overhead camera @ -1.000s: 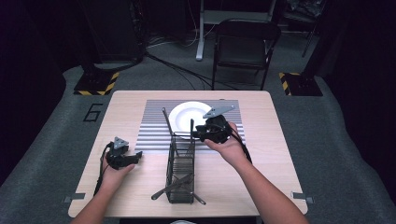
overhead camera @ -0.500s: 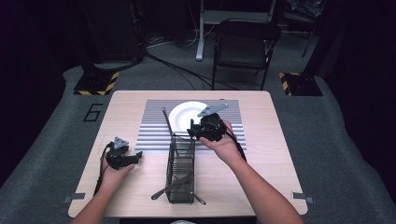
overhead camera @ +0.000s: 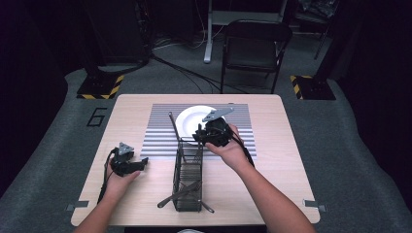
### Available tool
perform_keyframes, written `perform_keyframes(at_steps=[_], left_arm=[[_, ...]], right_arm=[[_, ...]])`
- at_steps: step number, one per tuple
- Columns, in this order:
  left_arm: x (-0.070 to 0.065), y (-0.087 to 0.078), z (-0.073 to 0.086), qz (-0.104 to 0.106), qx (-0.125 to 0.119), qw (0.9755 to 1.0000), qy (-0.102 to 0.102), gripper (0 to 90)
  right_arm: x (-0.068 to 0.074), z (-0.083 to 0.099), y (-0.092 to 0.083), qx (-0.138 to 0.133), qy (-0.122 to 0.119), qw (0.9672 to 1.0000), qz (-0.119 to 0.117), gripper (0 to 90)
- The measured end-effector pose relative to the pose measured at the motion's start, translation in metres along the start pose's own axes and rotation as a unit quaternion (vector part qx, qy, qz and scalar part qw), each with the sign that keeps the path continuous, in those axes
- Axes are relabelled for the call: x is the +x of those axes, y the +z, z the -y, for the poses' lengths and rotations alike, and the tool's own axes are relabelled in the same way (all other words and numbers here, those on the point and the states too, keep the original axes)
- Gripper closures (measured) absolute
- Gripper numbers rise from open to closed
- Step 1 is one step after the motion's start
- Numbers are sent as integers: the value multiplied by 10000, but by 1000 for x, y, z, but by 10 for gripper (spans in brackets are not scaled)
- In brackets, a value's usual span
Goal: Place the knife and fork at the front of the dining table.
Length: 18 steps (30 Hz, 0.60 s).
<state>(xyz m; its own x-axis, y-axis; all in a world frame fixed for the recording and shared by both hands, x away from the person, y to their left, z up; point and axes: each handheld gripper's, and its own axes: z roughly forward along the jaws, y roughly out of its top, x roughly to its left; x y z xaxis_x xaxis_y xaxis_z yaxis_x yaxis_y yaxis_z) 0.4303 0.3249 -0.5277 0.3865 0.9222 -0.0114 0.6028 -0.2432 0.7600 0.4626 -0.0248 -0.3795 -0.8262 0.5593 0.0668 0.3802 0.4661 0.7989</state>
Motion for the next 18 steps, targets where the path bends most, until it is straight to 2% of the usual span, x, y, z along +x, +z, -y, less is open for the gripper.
perform_keyframes(at_steps=[7,13,18], left_arm=[[0,0,0,3,-2,10000,-4,295],[0,0,0,5,4,10000,4,295],[0,0,0,6,6,10000,9,295]], right_arm=[[2,1,2,27,-126,9999,67,810],[3,2,2,3,-110,9999,115,823],[4,4,-2,-54,-165,9998,66,844]])
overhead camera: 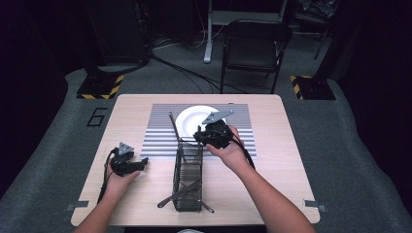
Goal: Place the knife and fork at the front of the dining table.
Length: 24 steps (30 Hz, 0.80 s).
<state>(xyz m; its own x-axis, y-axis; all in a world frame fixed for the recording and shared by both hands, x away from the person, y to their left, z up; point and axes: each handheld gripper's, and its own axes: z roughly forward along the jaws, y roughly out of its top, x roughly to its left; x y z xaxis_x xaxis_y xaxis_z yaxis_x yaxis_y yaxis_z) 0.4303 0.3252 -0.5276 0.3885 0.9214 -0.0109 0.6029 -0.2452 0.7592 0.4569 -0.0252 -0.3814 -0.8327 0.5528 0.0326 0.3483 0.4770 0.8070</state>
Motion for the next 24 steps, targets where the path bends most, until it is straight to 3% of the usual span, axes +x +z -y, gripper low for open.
perform_keyframes(at_steps=[14,20,24], left_arm=[[0,0,0,2,4,10000,-4,295],[0,0,0,1,5,10000,-2,295],[0,0,0,-5,7,10000,5,295]], right_arm=[[0,9,7,212,7,9997,-124,860],[1,5,4,268,152,9994,-148,869],[5,-5,-2,274,58,9994,-196,869]])
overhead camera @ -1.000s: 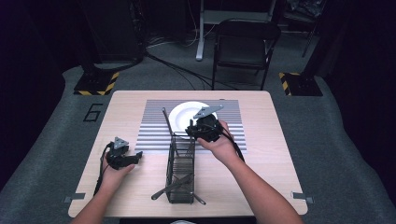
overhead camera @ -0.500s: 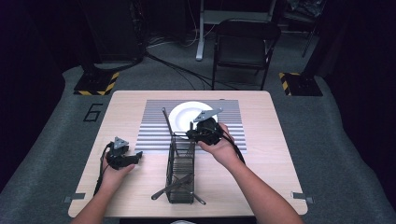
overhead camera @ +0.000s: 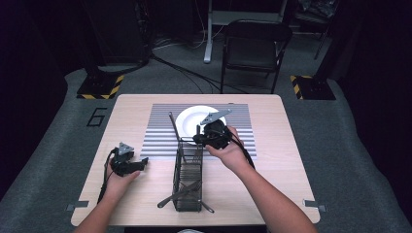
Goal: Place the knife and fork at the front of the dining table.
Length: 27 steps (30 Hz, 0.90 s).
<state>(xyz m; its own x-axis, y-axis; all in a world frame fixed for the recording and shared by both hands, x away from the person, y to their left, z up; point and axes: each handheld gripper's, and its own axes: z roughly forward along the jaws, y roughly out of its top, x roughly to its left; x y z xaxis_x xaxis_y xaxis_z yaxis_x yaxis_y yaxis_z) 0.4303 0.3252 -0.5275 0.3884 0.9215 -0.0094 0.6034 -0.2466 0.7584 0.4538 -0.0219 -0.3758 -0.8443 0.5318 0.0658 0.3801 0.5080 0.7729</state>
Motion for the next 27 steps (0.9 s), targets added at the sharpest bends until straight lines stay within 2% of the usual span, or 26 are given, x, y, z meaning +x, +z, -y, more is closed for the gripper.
perform_keyframes(at_steps=[3,5,12,17,23,27], left_arm=[[0,0,0,0,-2,10000,-3,295],[0,0,0,-1,-3,10000,-6,295],[0,0,0,0,-4,10000,-8,295],[0,0,0,-1,-3,10000,-4,295],[0,0,0,5,-3,10000,-7,295],[0,0,0,5,-4,10000,-10,295]], right_arm=[[2,-4,-3,36,15,10000,-76,869],[4,-9,-7,44,-61,10000,-39,869],[6,-22,-22,12,43,9999,-159,869],[6,-29,-30,46,-12,9998,-167,869],[8,-39,-40,119,112,9998,-138,870],[7,-47,-46,222,111,9993,-292,869]])
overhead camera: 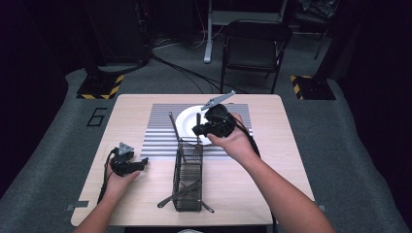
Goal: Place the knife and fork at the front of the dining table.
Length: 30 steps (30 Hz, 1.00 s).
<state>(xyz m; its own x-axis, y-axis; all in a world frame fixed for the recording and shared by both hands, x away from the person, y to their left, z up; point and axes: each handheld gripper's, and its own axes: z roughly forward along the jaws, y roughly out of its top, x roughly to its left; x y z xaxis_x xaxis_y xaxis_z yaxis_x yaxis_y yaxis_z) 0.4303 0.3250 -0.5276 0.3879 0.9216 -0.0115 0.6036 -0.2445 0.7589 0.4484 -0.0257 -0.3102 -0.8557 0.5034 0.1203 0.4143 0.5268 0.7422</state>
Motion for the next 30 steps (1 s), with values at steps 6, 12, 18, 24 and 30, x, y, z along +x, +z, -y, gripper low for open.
perform_keyframes(at_steps=[6,12,18,24,30], left_arm=[[0,0,0,1,-1,10000,0,295],[0,0,0,1,1,10000,1,295],[0,0,0,1,0,10000,-1,295],[0,0,0,1,-1,10000,0,295],[0,0,0,1,-1,10000,0,295]], right_arm=[[-1,-10,-12,-5,19,10000,-81,869],[-1,-19,-26,-27,-40,9999,-128,869],[-2,-23,-40,-101,-17,9999,-29,869],[-14,-19,-60,-180,50,9997,156,869],[-24,-10,-75,-217,131,9990,376,869]])
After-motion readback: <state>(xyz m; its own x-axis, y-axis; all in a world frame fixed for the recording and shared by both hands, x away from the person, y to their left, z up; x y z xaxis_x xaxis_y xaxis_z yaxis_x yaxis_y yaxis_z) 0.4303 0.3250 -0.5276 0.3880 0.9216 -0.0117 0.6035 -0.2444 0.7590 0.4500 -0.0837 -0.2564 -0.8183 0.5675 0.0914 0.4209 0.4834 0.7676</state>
